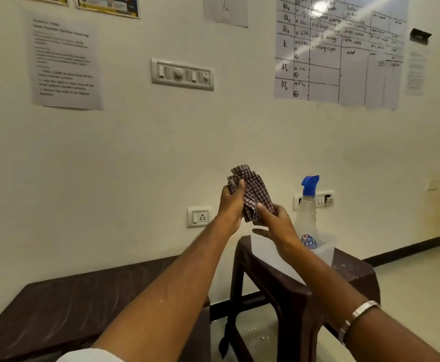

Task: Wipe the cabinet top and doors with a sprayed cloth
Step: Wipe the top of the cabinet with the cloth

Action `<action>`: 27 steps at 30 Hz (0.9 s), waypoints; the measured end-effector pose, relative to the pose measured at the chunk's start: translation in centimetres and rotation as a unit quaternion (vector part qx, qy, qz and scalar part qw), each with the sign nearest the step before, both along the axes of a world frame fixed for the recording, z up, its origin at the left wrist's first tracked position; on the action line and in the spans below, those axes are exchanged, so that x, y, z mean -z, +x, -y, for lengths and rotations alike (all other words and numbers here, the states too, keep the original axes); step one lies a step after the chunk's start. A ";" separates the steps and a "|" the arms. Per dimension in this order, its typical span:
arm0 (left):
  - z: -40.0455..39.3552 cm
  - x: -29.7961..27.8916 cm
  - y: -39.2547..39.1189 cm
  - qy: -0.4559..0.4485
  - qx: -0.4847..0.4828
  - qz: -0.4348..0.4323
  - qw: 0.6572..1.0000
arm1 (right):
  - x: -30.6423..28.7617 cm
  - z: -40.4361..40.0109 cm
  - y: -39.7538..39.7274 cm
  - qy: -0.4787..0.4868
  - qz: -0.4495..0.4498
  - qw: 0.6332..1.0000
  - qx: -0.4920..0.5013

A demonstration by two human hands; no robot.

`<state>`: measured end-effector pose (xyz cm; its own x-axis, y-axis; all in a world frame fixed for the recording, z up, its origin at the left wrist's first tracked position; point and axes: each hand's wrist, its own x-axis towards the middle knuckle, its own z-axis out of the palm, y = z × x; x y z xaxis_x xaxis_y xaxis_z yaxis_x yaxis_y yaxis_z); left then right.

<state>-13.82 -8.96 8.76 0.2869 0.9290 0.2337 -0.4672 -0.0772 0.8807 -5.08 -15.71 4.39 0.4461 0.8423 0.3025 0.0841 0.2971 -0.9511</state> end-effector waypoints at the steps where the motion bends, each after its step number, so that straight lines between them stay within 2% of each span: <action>1: -0.3 0.2 -0.5 -0.003 -0.002 0.001 1.000 | 0.0 -0.4 -0.6 0.005 -0.012 1.000 -0.007; 4: -1.3 0.3 -3.0 -0.007 0.012 -0.024 1.000 | -0.6 -1.6 -2.6 0.035 -0.042 0.998 0.005; 8: -2.7 0.6 -6.6 0.001 0.051 -0.112 0.992 | -1.0 -4.0 -4.6 0.075 -0.091 0.993 0.024; 13: -4.8 2.1 -9.6 -0.025 0.101 -0.034 0.994 | -0.6 -6.7 -7.1 0.112 -0.101 0.989 -0.017; 19: -8.3 4.6 -12.9 -0.061 0.102 0.043 0.992 | 2.1 -10.4 -10.3 0.115 0.006 0.980 -0.162; 22: -10.2 6.2 -14.5 -0.108 0.103 0.073 0.986 | 4.2 -12.5 -11.5 0.118 0.025 0.967 -0.224; 27: -11.5 9.1 -16.7 -0.153 0.086 0.083 0.981 | 7.6 -15.9 -13.7 0.108 0.047 0.969 -0.219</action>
<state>-30.51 2.58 -0.35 0.4262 0.9046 0.0090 -0.5897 0.2703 0.7611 -18.76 0.18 -3.23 0.0226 0.8568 0.5151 -0.0107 0.5154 -0.8569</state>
